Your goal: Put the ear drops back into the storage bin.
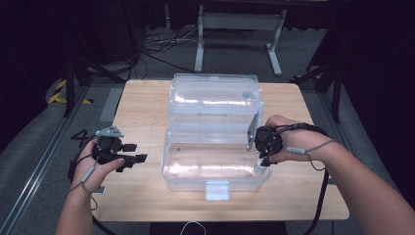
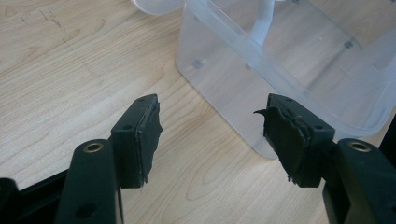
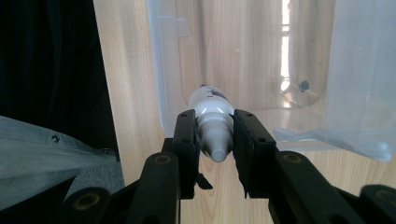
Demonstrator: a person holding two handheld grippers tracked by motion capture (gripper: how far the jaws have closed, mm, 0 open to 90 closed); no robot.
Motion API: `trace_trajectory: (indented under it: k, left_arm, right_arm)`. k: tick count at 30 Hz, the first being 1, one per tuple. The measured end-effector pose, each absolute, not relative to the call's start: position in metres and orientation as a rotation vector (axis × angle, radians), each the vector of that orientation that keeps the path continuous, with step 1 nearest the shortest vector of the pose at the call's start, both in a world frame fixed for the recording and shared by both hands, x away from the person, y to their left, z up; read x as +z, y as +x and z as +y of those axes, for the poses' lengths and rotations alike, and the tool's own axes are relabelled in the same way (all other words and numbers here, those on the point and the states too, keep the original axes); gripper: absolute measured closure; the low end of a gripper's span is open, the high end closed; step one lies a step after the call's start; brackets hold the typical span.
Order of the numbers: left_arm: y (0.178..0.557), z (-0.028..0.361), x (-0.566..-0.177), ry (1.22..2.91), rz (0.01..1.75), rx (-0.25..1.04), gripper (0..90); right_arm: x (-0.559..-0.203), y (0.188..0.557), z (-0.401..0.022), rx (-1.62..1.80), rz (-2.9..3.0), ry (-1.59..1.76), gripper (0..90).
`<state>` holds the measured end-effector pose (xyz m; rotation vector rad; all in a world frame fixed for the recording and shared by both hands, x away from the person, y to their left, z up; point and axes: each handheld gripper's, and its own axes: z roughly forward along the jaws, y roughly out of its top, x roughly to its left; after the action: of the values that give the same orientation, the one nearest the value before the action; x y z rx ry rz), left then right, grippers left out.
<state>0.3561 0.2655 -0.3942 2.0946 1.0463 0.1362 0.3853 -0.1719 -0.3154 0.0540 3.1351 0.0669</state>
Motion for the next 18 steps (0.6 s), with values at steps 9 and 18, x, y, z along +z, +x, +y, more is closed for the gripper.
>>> trace_trajectory:
  k: [9, 18]
  left_arm:
    - [0.357, 0.267, -0.396, 2.09, 1.059, 0.136, 36.3]
    - [0.357, 0.267, -0.397, 2.083, 1.067, 0.131, 35.9]
  right_arm:
    - [-0.334, 0.388, -0.165, 0.027, 3.154, 0.034, 71.5]
    - [-0.35, 0.392, -0.163, 0.003, 3.173, 0.03, 71.5]
